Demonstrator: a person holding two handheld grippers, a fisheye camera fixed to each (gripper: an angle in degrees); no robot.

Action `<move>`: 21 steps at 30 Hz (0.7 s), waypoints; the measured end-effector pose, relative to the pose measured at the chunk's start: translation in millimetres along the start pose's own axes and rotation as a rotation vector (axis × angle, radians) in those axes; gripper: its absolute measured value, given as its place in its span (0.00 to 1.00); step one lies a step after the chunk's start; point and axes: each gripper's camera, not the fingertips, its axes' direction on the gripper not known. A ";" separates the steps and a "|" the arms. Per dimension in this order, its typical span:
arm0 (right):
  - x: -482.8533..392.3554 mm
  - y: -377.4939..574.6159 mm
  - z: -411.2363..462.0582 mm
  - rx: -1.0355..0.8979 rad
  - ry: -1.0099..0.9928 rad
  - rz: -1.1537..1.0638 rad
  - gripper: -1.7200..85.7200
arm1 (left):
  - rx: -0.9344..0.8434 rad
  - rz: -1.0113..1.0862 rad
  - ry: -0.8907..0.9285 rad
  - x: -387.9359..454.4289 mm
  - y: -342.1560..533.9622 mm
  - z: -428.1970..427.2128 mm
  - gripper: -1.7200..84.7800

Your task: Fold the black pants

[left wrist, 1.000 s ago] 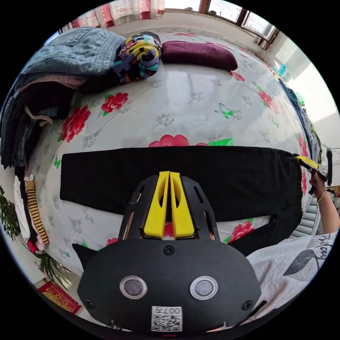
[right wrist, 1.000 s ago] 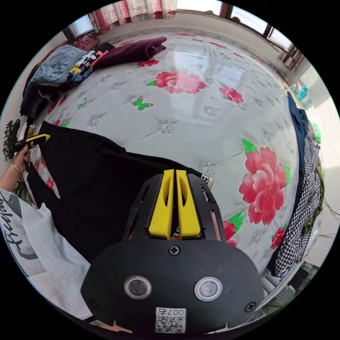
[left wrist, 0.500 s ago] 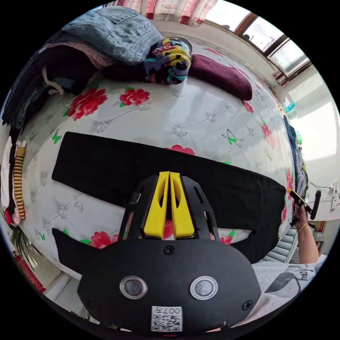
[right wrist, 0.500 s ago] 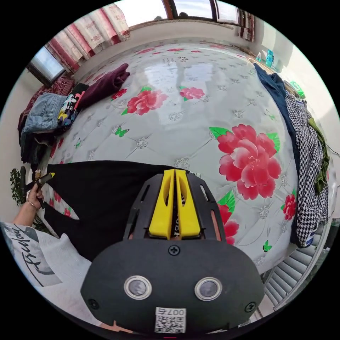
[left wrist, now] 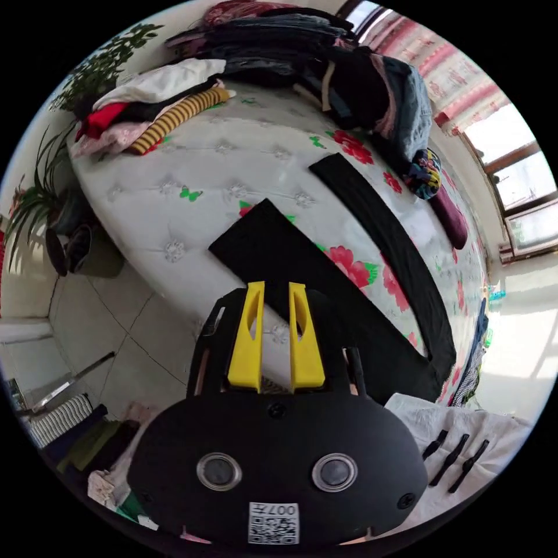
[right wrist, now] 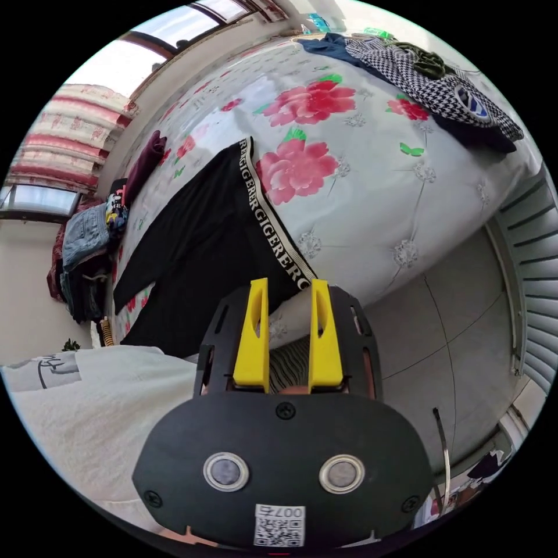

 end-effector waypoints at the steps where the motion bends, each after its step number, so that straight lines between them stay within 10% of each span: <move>1: 2.3 2.1 0.1 -0.002 0.000 0.013 0.11 | -0.004 -0.028 0.010 -6.7 0.2 -0.6 0.10; 21: 11.2 29.8 -1.1 0.033 0.001 0.218 0.04 | -0.083 -0.052 -0.030 -18.9 -53.0 -28.3 0.01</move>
